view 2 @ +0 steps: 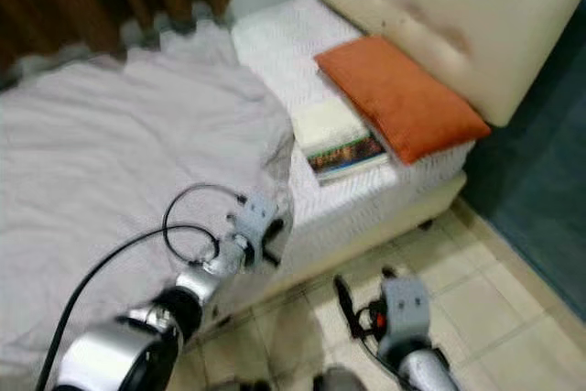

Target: Clean up the room

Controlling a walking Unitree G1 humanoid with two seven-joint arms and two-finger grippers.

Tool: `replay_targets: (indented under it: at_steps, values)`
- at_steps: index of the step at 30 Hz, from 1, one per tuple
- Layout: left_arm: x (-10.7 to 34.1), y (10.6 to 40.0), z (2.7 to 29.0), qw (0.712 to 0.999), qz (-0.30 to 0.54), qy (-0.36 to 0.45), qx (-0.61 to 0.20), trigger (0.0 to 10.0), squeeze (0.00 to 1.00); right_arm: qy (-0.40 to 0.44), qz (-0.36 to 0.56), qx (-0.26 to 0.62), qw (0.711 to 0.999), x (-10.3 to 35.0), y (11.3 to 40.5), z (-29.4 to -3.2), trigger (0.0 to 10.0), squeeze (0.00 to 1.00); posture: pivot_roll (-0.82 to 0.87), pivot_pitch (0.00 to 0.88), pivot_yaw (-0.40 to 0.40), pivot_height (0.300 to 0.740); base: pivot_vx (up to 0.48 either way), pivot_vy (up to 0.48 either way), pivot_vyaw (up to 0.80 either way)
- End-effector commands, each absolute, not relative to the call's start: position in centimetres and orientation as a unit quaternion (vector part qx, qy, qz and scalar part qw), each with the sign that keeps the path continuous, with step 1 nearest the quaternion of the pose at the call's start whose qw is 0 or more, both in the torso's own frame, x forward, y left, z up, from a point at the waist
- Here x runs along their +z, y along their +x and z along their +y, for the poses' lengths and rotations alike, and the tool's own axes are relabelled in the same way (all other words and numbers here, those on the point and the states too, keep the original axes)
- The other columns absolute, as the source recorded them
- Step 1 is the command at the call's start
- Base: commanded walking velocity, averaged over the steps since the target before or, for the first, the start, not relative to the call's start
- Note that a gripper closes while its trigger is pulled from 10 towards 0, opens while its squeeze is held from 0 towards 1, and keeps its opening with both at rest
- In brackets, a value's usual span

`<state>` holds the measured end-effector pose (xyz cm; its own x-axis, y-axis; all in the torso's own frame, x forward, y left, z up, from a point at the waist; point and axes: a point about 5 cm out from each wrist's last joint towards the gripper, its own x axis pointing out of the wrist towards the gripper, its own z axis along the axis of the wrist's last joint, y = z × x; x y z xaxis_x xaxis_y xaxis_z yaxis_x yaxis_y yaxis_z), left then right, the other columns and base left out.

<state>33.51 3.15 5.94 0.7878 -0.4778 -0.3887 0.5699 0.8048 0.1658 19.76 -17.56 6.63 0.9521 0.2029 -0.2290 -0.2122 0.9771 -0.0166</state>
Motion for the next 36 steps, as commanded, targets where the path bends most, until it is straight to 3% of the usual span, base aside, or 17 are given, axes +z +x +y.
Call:
replay_targets:
  at_steps: [1,9,23,24,30,36]
  values:
    - [5.9,31.3,-2.1,0.908,0.163,0.138,-0.359,10.0,0.0,-0.028,0.112,0.104,0.988,6.8,19.4,-17.6,10.0,0.0,-0.33,0.203,0.145,0.74,0.412,-0.24,0.0]
    - [4.2,27.0,-6.3,0.852,0.182,0.159,-0.465,10.0,0.0,-0.027,0.118,0.1,0.988,6.5,18.6,-17.4,10.0,0.0,-0.35,0.215,0.166,0.74,0.2,0.0,0.0]
    - [4.2,23.6,-9.9,0.807,0.186,0.133,-0.544,10.0,0.0,-0.027,0.123,0.101,0.987,6.2,18.2,-17.1,10.0,0.0,-0.35,0.22,0.178,0.74,0.0,0.0,0.0]
    - [4.3,23.3,-10.2,0.806,0.192,0.112,-0.549,10.0,1.0,-0.027,0.123,0.101,0.987,6.2,18.1,-17.0,10.0,0.0,-0.35,0.22,0.18,0.74,0.0,0.0,0.0]
    - [5.8,24.0,-10.9,0.821,0.192,0.038,-0.536,10.0,1.0,-0.028,0.121,0.101,0.987,6.3,18.1,-17.0,10.0,0.0,-0.35,0.214,0.18,0.74,0.0,0.0,0.0]
    - [7.5,27.1,-9.1,0.858,0.158,-0.014,-0.489,10.0,1.0,-0.027,0.106,0.096,0.989,6.7,19.3,-17.2,10.0,0.0,-0.32,0.188,0.172,0.74,0.0,0.0,0.0]
